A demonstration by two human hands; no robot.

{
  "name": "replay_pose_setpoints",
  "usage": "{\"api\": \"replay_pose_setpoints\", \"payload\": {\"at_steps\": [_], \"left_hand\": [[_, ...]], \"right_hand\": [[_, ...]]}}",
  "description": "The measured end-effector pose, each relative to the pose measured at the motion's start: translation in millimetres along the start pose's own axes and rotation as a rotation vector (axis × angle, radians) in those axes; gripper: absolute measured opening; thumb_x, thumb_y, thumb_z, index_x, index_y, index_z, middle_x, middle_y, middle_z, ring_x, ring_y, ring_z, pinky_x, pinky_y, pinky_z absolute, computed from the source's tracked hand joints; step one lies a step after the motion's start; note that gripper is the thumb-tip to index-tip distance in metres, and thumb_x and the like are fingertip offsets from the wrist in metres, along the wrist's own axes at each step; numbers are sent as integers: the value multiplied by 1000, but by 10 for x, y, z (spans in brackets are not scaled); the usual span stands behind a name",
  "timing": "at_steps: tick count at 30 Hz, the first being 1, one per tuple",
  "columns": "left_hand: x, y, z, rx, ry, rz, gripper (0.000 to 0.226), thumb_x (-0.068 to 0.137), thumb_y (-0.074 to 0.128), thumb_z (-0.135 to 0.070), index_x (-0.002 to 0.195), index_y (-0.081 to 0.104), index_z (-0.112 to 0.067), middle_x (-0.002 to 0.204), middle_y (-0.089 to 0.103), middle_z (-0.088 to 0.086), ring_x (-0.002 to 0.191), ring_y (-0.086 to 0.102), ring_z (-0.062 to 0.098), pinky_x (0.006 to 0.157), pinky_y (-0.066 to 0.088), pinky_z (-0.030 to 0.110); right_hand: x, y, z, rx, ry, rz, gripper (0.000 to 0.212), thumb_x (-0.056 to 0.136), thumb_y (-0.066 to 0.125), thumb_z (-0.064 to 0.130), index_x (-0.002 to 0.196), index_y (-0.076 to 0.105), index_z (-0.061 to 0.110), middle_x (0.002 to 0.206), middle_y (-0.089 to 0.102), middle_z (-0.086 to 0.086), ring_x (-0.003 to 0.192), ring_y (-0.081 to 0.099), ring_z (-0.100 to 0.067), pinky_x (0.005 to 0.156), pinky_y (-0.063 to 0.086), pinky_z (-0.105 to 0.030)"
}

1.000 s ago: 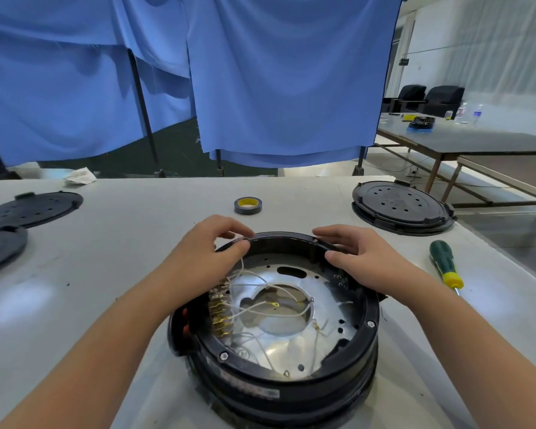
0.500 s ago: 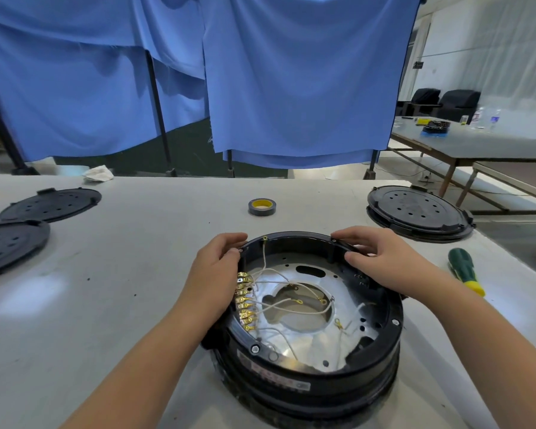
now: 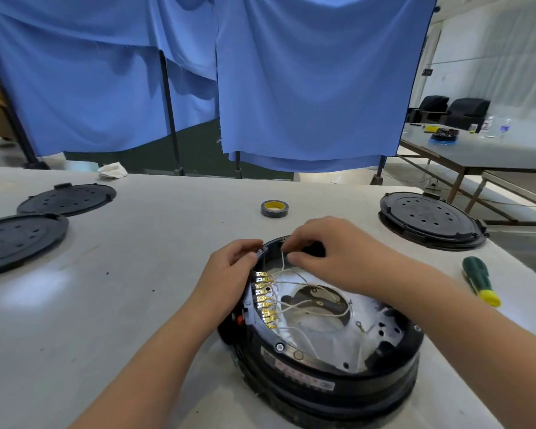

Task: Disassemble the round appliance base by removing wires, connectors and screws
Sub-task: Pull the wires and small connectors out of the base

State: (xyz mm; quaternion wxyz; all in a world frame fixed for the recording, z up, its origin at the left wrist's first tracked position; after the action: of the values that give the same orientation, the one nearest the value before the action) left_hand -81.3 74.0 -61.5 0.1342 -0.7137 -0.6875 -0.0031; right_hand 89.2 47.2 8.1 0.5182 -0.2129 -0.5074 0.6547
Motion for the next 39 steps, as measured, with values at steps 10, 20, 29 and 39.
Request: {"api": "replay_pose_setpoints", "payload": {"at_steps": [10,20,29,39], "left_hand": [[15,20,24,-5,28,18,27,94,47,-8,99,69,-23,95,72,-8,87,66,1,71,49,11],[29,20,47,2,1,21,28,95,45,-9,106,68,-21,100,70,-6,93,65,7,74,47,21],[27,24,36,2,-2,13,29,94,44,-7,106,67,-20,100,69,-4,94,64,10,74,46,22],[14,7,24,17,44,32,33,93,45,-6,92,66,-30,90,69,-14,79,64,-8,65,45,6]], "right_hand": [[172,383,54,250,90,58,4,77,70,29,75,74,28,71,71,6,61,60,-3,61,49,-24],[131,385,70,281,171,55,20,79,67,21,64,69,33,55,65,19,51,56,10,46,37,-4],[105,360,45,302,269,83,20,80,67,19,63,69,29,57,67,12,45,53,4,44,40,-10],[59,333,109,258,40,11,11,78,68,22,74,70,31,86,62,8,81,60,-9,76,50,-25]]}}
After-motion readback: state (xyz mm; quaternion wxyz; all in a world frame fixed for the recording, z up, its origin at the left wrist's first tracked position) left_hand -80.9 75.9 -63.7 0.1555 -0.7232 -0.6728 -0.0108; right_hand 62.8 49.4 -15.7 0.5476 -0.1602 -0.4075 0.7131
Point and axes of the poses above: each hand's wrist, its own x-axis towards the middle knuckle, its own y-axis out of the palm, z = x × y, the point moved 2 cm from there along x, towards the middle knuckle
